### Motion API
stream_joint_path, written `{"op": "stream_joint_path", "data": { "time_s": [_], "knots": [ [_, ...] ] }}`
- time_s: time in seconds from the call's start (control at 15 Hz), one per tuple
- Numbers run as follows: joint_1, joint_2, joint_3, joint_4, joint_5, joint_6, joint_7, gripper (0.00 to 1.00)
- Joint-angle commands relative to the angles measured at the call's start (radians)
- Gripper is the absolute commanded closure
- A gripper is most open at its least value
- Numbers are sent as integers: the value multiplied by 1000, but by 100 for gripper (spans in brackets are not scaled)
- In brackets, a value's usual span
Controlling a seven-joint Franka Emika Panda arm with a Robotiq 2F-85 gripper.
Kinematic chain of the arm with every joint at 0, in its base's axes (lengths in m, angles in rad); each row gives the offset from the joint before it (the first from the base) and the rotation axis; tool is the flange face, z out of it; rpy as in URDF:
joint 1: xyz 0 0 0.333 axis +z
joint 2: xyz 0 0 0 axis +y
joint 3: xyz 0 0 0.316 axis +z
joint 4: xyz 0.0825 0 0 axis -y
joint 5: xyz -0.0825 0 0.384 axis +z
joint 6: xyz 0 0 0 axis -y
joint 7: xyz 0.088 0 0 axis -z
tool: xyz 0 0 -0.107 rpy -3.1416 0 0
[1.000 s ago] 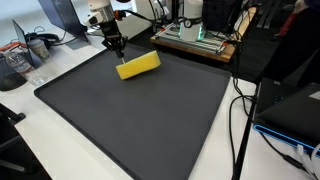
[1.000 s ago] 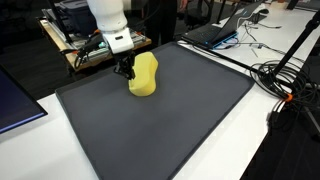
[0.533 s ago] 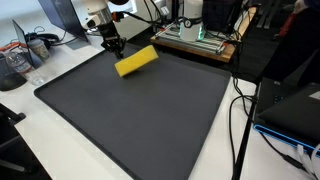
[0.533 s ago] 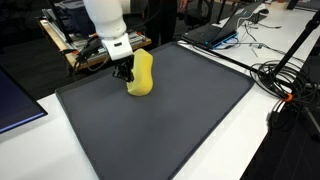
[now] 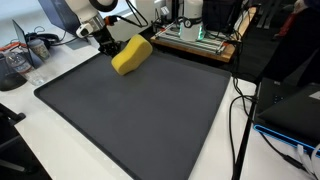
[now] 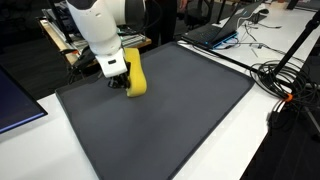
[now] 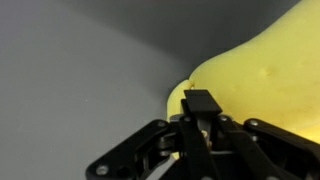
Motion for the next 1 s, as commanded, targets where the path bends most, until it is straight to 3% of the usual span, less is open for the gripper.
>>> {"op": "stream_joint_path", "data": {
  "time_s": [0.0, 0.93],
  "knots": [
    [-26, 123, 19, 69, -1, -32, 5, 97],
    [-32, 176, 19, 158, -8, -121, 15, 97]
  ]
}}
